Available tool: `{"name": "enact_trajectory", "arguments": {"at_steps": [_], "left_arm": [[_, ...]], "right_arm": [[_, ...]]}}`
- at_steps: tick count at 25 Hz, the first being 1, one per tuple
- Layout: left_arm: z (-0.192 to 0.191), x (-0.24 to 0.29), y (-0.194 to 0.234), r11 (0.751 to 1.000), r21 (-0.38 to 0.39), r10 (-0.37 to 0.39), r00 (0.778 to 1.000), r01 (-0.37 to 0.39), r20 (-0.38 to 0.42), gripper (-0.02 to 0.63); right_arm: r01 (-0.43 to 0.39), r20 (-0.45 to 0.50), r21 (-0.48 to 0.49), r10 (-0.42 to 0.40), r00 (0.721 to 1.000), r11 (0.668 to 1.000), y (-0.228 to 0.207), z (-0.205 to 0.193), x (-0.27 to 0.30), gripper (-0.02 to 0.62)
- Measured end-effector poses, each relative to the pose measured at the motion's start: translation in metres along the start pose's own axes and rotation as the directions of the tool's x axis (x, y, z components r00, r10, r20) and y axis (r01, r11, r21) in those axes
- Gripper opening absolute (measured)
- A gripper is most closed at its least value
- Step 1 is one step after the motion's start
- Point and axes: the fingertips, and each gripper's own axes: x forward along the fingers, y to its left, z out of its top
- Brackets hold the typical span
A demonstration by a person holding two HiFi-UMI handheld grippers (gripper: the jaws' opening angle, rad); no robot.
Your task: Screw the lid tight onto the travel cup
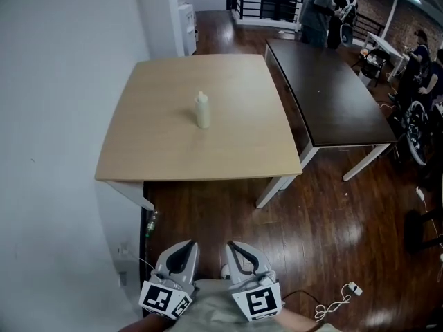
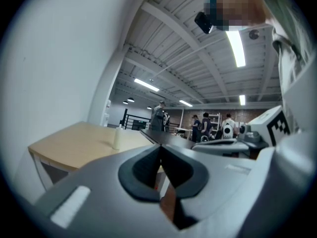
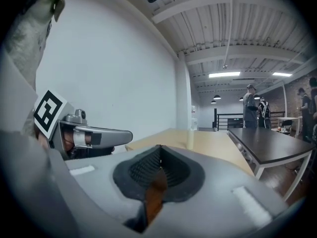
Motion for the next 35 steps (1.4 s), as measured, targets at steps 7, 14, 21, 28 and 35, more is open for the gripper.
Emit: {"name": "enact_trajectory", "arguments": {"at_steps": [7,14,21,28,35], "left_arm": [[0.002,0.0,-0.019,0.999,-0.049,-0.01,1.0,0.01,-0.002,0.002],[0.002,0.002,-0.037,0.997,-0.05,-0.053,0.999,0.053,-0.006,0.002],[0.003,0.015,-0.051,0.991,-0.034,-0.13,0.991,0.13,-0.014,0.002],[-0.001,0.035,-0.064,0.976,-0.026,-0.216,0.976,0.215,-0.03,0.002],[-0.017,0.043,-0.053,0.975,0.005,-0.221,0.974,0.221,-0.039,0.002]], "right_arm": [[-0.014,-0.011,0.003,0.014,1.0,1.0,0.003,-0.006,-0.011,0.001],[0.007,0.016,0.002,-0.007,1.0,1.0,0.001,-0.004,-0.023,0.0],[0.093,-0.002,0.029,-0.093,0.996,0.995,-0.015,-0.01,-0.034,0.0],[0.158,-0.032,0.063,-0.156,0.987,0.985,-0.035,-0.023,-0.039,-0.002],[0.162,-0.037,0.07,-0.159,0.987,0.984,-0.041,-0.029,-0.034,-0.002]]}}
